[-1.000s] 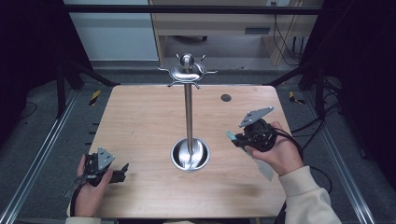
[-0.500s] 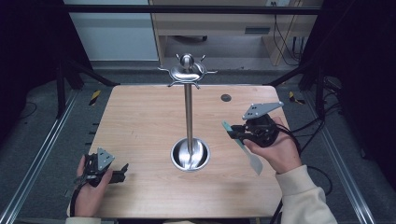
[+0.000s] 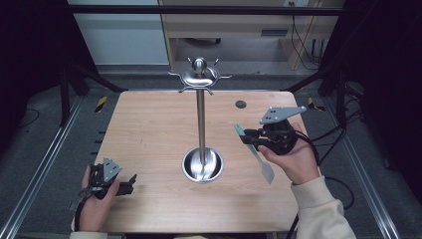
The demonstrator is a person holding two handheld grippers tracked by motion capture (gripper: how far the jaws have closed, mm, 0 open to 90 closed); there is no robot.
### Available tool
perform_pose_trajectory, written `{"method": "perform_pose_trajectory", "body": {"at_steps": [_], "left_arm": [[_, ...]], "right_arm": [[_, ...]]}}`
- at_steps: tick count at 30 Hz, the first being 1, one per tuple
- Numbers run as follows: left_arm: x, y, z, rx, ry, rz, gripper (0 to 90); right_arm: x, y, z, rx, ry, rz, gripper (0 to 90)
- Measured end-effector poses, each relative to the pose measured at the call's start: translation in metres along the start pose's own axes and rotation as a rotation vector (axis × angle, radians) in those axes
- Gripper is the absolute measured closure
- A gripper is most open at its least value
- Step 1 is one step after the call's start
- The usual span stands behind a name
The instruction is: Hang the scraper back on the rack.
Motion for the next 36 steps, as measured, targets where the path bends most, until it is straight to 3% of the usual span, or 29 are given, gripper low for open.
{"method": "perform_pose_trajectory", "body": {"at_steps": [21, 36], "left_arm": [[0.0, 0.001, 0.0, 0.006, -0.004, 0.002, 3.1], [0.0, 0.002, 0.0, 0.007, -0.003, 0.001, 3.1]], "right_arm": [[-0.021, -0.018, -0.015, 0.015, 0.146, 0.005, 74.2], [-0.05, -0.033, -0.035, 0.009, 0.262, 0.025, 74.2]]}}
Point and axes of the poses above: each handheld gripper's, and its own axes: x roughly forward along the jaws, z roughly out of its underside, y roughly to its right, the point moved 6 cm from there along x, roughly forward along the jaws, and after that the axes turned 15 degrees about -y, right-handed, at the moved point
